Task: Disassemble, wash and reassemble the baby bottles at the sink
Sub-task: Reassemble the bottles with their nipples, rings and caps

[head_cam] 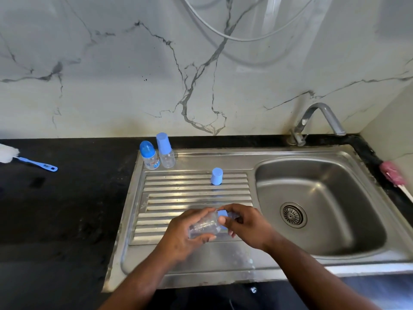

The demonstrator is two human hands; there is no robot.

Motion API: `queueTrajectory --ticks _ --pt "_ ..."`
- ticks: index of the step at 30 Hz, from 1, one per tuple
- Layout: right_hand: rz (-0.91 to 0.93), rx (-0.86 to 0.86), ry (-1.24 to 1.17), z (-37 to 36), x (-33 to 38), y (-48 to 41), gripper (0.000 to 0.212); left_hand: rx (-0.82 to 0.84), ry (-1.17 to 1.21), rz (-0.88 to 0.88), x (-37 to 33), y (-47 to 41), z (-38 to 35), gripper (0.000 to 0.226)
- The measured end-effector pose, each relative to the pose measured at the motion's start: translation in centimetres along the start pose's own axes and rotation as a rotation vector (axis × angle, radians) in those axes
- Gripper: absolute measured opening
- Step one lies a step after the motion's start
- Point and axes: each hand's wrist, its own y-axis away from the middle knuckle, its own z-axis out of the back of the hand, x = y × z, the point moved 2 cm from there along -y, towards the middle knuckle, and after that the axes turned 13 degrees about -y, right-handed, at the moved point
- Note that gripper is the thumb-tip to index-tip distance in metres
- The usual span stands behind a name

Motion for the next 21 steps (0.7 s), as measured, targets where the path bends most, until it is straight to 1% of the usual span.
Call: queueTrajectory --ticks 3,7,9,11,14,16,18,21 --pt "-0.061 0.022 0.014 0.1 -0.1 -1.8 0.032 -0.043 0.074 0.067 1.6 -0.6 0.3 0.062" --pt "0.060 -0.149 0.194 1.5 0.7 -6.0 0.036 -0.100 0.162 0.169 3.3 -1.4 0.8 0.058" --pt "0.105 -0.193 0.317 2.2 0.7 -8.3 0.041 -0.118 0.197 0.215 3.8 -1.7 1.0 0.057" --pt "0.120 -0.165 0.453 2.4 0.4 -10.6 0.053 -0.137 0.187 0.244 4.4 -2.2 1.1 0.056" --pt "0.090 -0.087 0.599 2.2 0.1 -13.0 0.067 -0.138 0.182 0.255 4.8 -2.8 1.2 0.056" --pt "0.058 -0.016 0.628 1.8 -0.3 -14.4 0.071 -0.131 0.194 0.260 5.2 -3.2 1.2 0.058" --pt "0.033 0.022 0.619 1.6 -1.1 -15.4 0.069 -0.127 0.207 0.264 5.4 -3.5 1.2 0.059" --pt "0.002 -0.032 0.510 2.0 -2.0 -16.0 0.059 -0.124 0.181 0.269 5.6 -3.8 1.5 0.058"
